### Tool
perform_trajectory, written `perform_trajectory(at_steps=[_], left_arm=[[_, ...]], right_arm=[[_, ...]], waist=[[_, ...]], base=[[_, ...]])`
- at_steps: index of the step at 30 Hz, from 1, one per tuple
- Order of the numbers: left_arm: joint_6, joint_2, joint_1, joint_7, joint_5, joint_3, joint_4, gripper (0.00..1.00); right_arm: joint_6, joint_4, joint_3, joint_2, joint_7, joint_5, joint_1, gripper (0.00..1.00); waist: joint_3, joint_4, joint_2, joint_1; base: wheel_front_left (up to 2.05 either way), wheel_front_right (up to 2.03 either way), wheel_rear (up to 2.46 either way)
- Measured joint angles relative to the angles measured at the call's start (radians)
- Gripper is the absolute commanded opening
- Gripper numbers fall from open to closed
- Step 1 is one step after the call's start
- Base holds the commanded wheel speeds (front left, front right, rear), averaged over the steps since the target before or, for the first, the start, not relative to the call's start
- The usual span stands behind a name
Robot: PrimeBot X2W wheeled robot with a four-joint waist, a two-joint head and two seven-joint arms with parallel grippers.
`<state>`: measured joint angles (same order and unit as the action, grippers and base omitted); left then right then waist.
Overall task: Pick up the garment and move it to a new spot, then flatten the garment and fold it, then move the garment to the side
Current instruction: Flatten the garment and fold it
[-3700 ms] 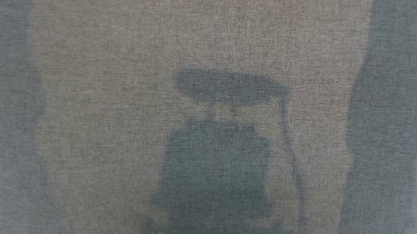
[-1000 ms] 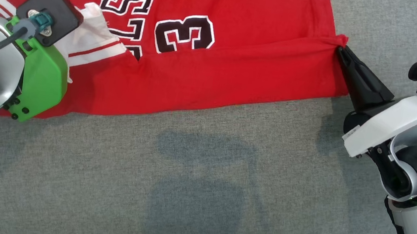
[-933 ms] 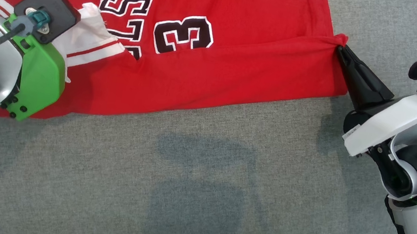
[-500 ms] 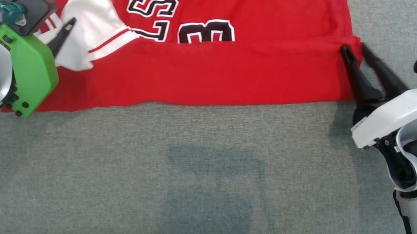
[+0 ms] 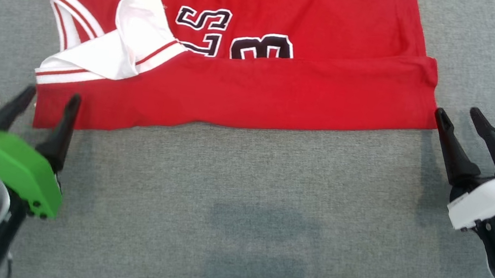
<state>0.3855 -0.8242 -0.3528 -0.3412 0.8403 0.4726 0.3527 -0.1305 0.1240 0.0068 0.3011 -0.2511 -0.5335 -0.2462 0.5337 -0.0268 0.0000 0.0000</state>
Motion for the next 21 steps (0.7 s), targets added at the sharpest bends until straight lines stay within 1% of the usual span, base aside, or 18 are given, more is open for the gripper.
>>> perform_trajectory(at_steps=[1, 3, 6, 7, 9, 12, 14, 18, 21], left_arm=[[0.010, 0.012, 0.041, 0.026, 0.020, -0.011, 0.000, 1.00], [0.009, 0.035, 0.092, 0.060, 0.050, -0.018, -0.009, 1.00], [0.000, 0.056, 0.117, 0.089, 0.078, -0.029, -0.048, 1.00], [-0.008, 0.059, 0.117, 0.094, 0.087, -0.031, -0.063, 1.00], [-0.027, 0.084, 0.116, 0.096, 0.114, -0.033, -0.095, 1.00], [-0.058, 0.117, 0.096, 0.086, 0.132, -0.017, -0.144, 1.00], [-0.069, 0.131, 0.059, 0.078, 0.138, -0.008, -0.177, 1.00], [-0.090, 0.158, -0.009, 0.068, 0.126, 0.008, -0.239, 1.00], [-0.105, 0.178, -0.026, 0.051, 0.155, 0.012, -0.264, 1.00]], right_arm=[[0.000, 0.004, -0.009, -0.004, -0.005, 0.002, 0.013, 1.00], [0.000, 0.008, -0.022, -0.008, -0.014, 0.010, 0.020, 1.00], [0.000, -0.002, -0.032, -0.024, -0.039, 0.010, 0.014, 1.00], [0.000, -0.011, -0.030, -0.033, -0.052, 0.009, 0.009, 1.00], [0.000, -0.037, -0.025, -0.041, -0.081, 0.009, -0.013, 1.00], [0.000, -0.082, -0.022, -0.044, -0.111, 0.020, -0.047, 1.00], [0.000, -0.101, -0.026, -0.058, -0.126, 0.020, -0.063, 1.00], [0.000, -0.121, -0.020, -0.061, -0.154, 0.026, -0.081, 1.00], [0.000, -0.132, -0.018, -0.060, -0.168, 0.027, -0.081, 1.00]], waist=[[0.000, 0.005, 0.0000, 0.0000], [0.000, 0.016, 0.0000, 0.0000], [-0.001, 0.032, 0.0000, 0.0000], [-0.001, 0.038, 0.0000, 0.0000], [-0.001, 0.048, 0.0000, 0.0000], [-0.001, 0.062, 0.0000, 0.0000], [-0.003, 0.072, 0.0000, 0.0000], [-0.015, 0.086, 0.0000, 0.0000], [-0.022, 0.087, 0.0000, 0.0000]], base=[[0.00, 0.00, 0.00], [0.00, 0.00, 0.00], [0.00, 0.00, 0.00], [0.00, 0.00, 0.00], [0.00, 0.00, 0.00], [0.00, 0.00, 0.00], [0.00, 0.00, 0.00], [0.00, 0.00, 0.00], [0.00, 0.00, 0.00]])
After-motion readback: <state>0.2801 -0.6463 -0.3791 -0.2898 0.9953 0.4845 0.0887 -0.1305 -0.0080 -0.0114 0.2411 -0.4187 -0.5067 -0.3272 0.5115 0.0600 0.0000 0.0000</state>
